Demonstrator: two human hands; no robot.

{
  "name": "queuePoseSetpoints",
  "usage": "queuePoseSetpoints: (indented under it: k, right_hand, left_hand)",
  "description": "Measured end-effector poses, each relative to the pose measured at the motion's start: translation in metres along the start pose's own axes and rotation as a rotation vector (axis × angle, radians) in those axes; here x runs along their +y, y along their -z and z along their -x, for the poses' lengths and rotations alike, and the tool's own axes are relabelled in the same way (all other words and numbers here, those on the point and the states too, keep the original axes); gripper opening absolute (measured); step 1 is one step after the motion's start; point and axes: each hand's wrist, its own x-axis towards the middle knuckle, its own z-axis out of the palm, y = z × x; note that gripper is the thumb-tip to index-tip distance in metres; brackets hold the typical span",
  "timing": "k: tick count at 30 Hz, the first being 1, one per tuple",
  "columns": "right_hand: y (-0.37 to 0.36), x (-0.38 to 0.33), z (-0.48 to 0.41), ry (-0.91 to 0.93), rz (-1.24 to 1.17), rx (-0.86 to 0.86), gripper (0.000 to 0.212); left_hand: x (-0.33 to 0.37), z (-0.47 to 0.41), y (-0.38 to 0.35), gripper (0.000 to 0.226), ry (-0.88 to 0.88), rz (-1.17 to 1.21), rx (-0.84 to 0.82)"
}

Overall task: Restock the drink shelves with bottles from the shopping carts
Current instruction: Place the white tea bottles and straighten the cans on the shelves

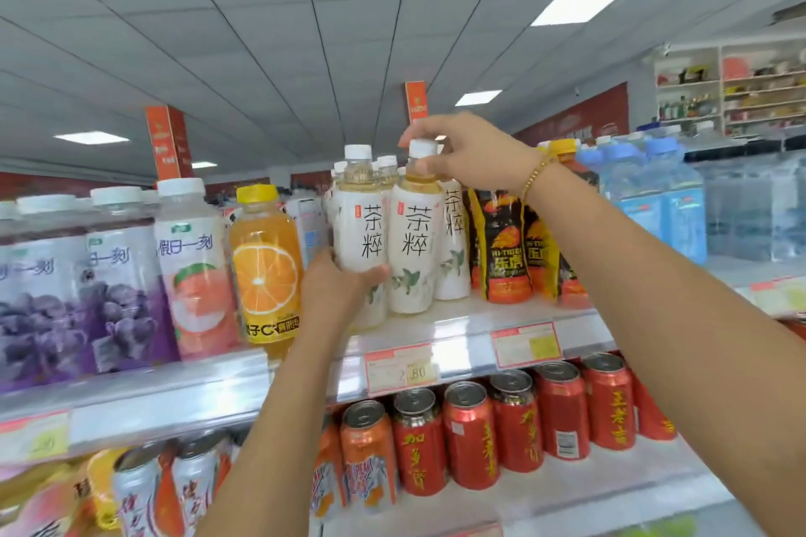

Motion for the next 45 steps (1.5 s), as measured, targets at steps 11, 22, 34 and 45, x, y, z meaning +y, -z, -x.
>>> queuePoseSetpoints:
  k: [11,22,34,45]
  right_hand:
    - [-0.049,0.001,-0.056,-0.070,0.288,-0.118,0.056]
    - [-0.111,0.019,0.039,-0.268,0.357,-0.045,0.040]
    - [-0.138,0.014,0.018,-0.338,0.341,-0.080,0.040]
    - [-0.087,-0.002,0.123,-0.175,0.262,0.104,0.041]
  left_hand:
    - [-0.006,-0.022,-0.011,0.050,0.021,-0.217,0.005]
    - [-0.013,-0.029,-0.035,0.068,0.016,-0.415,0.085]
    - [-0.015,-0.025,-0.036,0.062,-0.014,-0.549,0.099]
    - [0.002,0.060,-0.016,0.022,-0.501,-0.414,0.172]
